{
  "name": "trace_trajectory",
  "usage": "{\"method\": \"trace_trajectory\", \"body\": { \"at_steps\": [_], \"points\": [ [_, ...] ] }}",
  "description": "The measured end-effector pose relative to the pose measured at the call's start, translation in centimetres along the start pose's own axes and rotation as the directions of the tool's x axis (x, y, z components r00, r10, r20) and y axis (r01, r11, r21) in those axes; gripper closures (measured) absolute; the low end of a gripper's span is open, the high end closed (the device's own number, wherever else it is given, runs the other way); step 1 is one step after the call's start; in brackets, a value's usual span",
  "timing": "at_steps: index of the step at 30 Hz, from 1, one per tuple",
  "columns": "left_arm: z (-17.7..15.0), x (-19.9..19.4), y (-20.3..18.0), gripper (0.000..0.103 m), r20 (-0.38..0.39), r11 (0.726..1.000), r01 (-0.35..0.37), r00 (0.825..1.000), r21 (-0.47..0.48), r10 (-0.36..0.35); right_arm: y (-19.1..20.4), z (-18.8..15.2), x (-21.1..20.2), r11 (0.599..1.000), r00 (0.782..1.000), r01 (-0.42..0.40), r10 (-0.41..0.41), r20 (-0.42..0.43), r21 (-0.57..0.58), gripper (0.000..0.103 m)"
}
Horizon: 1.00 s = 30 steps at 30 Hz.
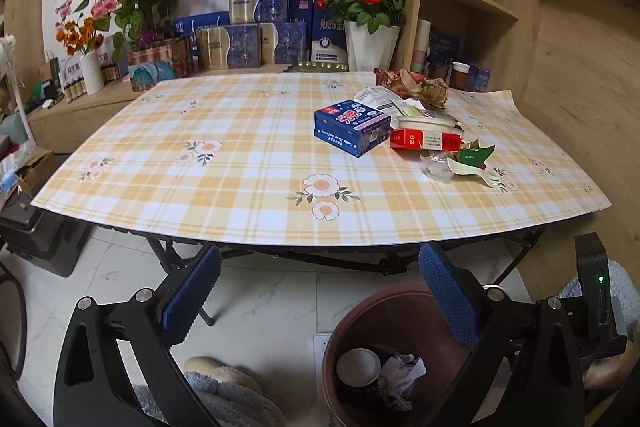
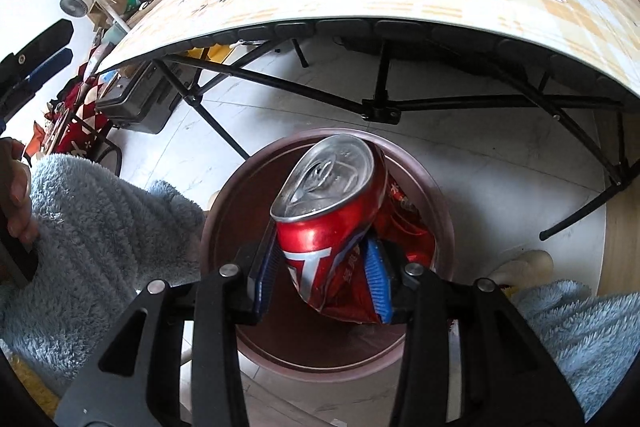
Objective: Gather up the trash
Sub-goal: 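Lower the red cola can into the brown bin and open the right gripper, then move both grippers back over the trash on the table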
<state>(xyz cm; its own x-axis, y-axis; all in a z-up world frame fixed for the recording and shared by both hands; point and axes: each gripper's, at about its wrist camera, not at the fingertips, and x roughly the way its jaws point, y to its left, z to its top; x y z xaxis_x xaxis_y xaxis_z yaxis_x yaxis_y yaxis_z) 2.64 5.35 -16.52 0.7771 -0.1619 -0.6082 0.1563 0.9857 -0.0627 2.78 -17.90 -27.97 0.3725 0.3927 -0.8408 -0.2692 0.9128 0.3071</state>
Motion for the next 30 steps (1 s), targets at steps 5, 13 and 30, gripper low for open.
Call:
{"method": "trace_trajectory", "body": {
  "at_steps": [5,13,30],
  "points": [
    [0.1,0.1,0.9,0.006,-0.004,0.999,0.001,1.0,-0.052,-0.002,0.0,0.0,-0.2,1.0,1.0,-0.009,0.009,0.0,0.004,0.051],
    [0.0,0.1,2.7,0.006,-0.005,0.987,0.006,1.0,-0.159,-0.007,0.1,0.3,-2.1,0.999,0.995,0.048,-0.049,0.084,0.006,0.01],
    [0.2,0.0,2.5,0.006,0.012,0.986,0.005,1.0,-0.164,-0.003,-1.9,1.5,-8.3,0.945,0.888,0.319,-0.325,0.326,0.073,0.006]
  ]
}}
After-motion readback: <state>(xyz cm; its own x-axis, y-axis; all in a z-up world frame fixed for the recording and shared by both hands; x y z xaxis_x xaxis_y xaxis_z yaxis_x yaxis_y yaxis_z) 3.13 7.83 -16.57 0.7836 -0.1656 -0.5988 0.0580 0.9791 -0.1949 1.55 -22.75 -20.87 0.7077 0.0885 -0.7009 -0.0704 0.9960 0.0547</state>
